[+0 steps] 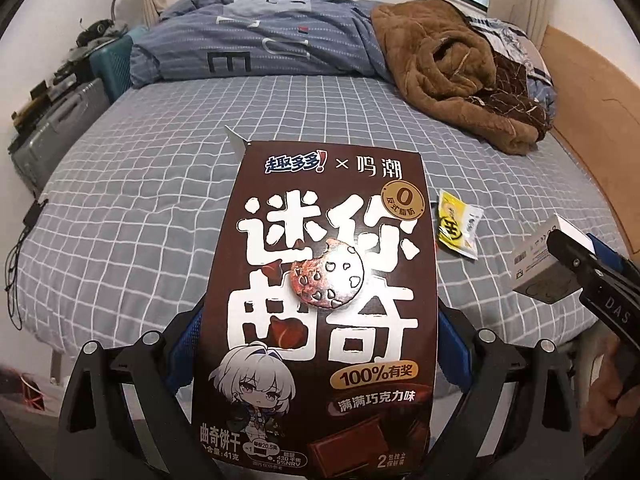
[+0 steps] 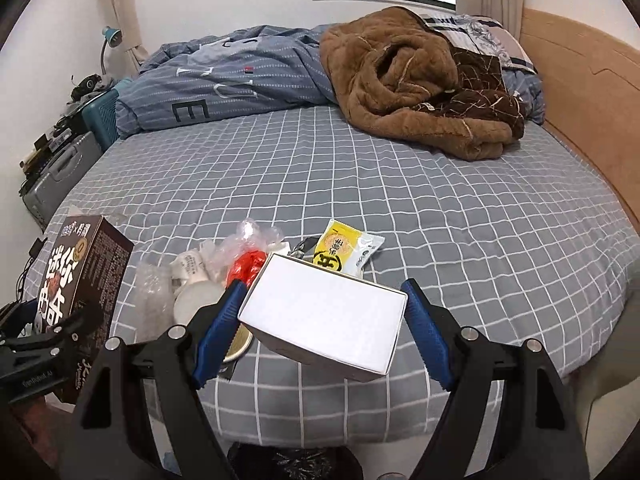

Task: Collect trash
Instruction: 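Lift both held boxes and carry them toward the black trash bin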

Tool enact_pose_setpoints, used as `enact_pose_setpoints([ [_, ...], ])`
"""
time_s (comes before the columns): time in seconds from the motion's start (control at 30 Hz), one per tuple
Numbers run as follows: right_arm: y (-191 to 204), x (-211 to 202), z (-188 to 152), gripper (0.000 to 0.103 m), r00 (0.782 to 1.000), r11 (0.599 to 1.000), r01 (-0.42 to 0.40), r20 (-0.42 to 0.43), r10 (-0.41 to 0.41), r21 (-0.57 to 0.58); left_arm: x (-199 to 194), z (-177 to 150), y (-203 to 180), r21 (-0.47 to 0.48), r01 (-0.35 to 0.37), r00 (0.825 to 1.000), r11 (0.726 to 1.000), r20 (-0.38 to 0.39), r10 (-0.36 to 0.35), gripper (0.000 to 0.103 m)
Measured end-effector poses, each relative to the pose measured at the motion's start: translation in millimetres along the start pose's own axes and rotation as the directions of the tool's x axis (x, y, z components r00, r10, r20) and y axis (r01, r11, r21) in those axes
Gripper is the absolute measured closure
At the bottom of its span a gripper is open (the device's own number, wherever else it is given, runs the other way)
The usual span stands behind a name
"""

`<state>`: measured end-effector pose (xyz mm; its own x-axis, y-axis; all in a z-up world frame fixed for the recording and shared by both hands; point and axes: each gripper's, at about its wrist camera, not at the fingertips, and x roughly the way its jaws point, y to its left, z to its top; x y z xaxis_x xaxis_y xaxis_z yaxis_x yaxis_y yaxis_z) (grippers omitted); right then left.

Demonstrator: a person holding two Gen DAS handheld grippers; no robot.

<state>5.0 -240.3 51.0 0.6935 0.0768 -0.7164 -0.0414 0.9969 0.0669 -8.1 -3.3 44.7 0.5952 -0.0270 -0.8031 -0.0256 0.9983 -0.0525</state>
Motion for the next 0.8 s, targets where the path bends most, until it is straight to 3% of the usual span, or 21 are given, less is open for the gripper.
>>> enact_pose_setpoints([
  [0.8, -1.5, -87.9, -45.3, 0.028, 1.0, 1.0, -0.005, 0.025, 0.005, -0.001, -68.1, -54.2, -8.8, 0.02, 0.008, 1.0, 1.0, 0.017, -0.008, 0.012],
])
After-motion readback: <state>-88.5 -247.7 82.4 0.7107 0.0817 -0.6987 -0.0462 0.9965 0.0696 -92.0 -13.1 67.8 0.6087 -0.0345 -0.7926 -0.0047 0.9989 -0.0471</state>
